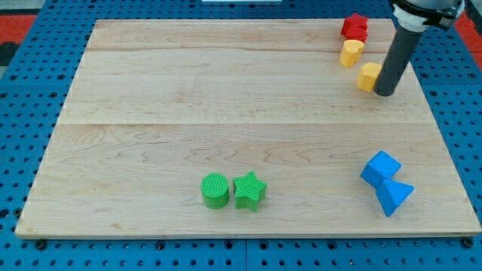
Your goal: Push blue triangle into the yellow hexagon
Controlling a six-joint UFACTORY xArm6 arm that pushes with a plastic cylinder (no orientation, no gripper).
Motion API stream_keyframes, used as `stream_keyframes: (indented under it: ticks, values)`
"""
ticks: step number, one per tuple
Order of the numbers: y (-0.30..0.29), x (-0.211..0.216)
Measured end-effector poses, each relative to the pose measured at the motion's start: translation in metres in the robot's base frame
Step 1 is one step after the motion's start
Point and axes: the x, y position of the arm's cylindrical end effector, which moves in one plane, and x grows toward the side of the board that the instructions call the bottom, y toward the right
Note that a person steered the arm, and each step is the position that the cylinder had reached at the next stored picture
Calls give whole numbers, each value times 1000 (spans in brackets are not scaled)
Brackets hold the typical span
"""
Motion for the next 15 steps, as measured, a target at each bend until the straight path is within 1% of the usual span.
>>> stream_keyframes:
  ticks: [1,4,5,6,7,8,9,10,11,12,13,14,15]
  values:
    - [0,-10]
    - [0,-21]
    - [8,21]
    - [61,55]
    - [110,106]
    - [121,136]
    - [105,192]
    - [56,222]
    - [-15,223]
    - [-61,201]
    - [-65,160]
    - [-65,131]
    - [-86,132]
